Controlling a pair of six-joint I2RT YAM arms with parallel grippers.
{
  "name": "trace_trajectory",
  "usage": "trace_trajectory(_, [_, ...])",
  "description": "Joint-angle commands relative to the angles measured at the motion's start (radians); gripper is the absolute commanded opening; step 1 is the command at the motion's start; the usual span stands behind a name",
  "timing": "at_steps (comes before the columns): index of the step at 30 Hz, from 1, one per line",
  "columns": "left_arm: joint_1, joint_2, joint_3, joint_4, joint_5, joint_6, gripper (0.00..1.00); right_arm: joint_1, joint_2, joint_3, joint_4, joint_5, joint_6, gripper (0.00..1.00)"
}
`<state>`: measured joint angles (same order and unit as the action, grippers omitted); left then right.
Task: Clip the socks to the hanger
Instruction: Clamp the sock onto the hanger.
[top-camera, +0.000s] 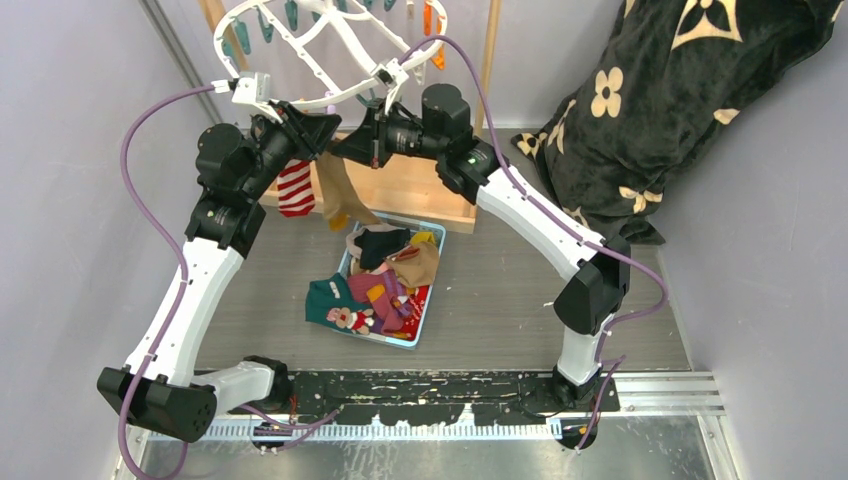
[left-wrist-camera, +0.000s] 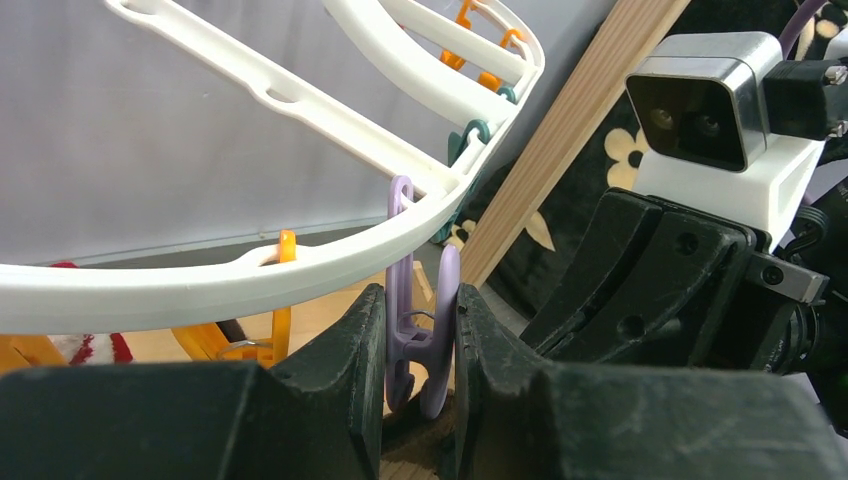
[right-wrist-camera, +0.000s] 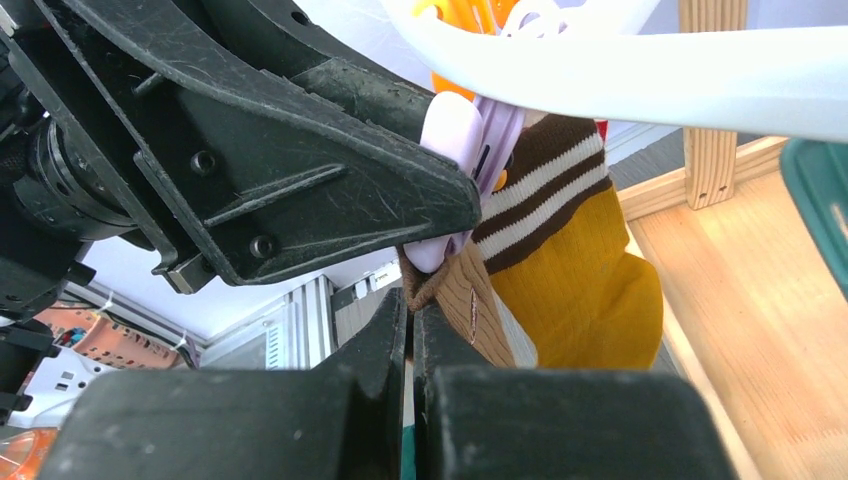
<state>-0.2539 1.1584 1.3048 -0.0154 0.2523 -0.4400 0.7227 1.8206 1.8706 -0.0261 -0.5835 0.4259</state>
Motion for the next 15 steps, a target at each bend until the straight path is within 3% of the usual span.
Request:
trace_trajectory(1, [0.001,-0.008,0.027,0.065,0.009,0.001,0.00,-0.018,-0.012,0.036,0.047,-0.024,0.011,0.01])
trace_trajectory(15, [0.001,-0.013,0.026,0.063,0.013,0.002,0.00,-0.039,-0.020,0.022,0.101,-0.031,0.031,0.01])
